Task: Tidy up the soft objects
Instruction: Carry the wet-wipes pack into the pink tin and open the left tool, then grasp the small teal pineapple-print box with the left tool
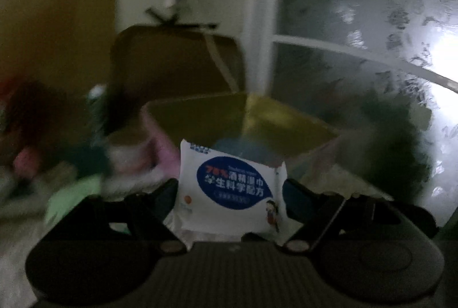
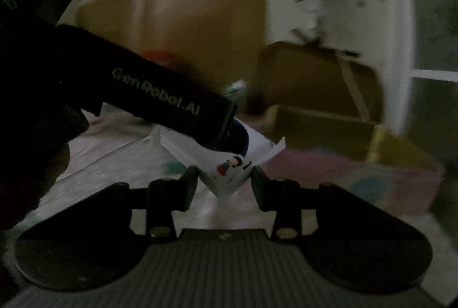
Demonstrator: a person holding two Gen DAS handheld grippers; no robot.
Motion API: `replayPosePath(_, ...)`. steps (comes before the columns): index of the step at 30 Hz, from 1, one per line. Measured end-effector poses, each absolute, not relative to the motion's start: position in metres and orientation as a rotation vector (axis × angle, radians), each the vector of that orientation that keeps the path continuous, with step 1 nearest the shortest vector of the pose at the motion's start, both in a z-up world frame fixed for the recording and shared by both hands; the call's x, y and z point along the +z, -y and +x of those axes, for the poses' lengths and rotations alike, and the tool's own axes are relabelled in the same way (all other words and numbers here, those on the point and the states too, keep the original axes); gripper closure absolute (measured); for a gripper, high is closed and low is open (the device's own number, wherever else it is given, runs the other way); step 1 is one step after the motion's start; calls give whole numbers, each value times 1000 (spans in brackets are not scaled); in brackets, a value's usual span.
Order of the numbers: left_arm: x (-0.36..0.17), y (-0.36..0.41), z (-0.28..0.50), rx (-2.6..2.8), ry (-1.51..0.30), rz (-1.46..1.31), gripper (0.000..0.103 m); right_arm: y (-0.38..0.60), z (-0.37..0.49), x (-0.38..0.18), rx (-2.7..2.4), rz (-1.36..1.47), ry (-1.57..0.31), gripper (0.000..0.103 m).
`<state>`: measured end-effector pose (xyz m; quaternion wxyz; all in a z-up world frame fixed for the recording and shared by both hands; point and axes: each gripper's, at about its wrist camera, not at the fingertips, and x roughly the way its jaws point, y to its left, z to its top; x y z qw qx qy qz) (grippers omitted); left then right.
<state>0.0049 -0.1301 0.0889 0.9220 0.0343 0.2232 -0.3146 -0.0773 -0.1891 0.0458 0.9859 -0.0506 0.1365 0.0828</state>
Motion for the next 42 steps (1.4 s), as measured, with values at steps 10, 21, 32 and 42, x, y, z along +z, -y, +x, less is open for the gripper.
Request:
replayPosePath(10,79,192,80,-600,-507,65,17,258,-12,58,35,-30,-287,59)
replayPosePath(21,71,175,94,-545,-528,10,9,272,27,38,-143,-20,-291,43)
replayPosePath(32,62,64,23,-419,-486,-41,7,242,-29,47,-20,77,-227,42)
replayPosePath(42,11,-43,33,-84,-608,-121,9,153,-10,34,312,-56,-408,42)
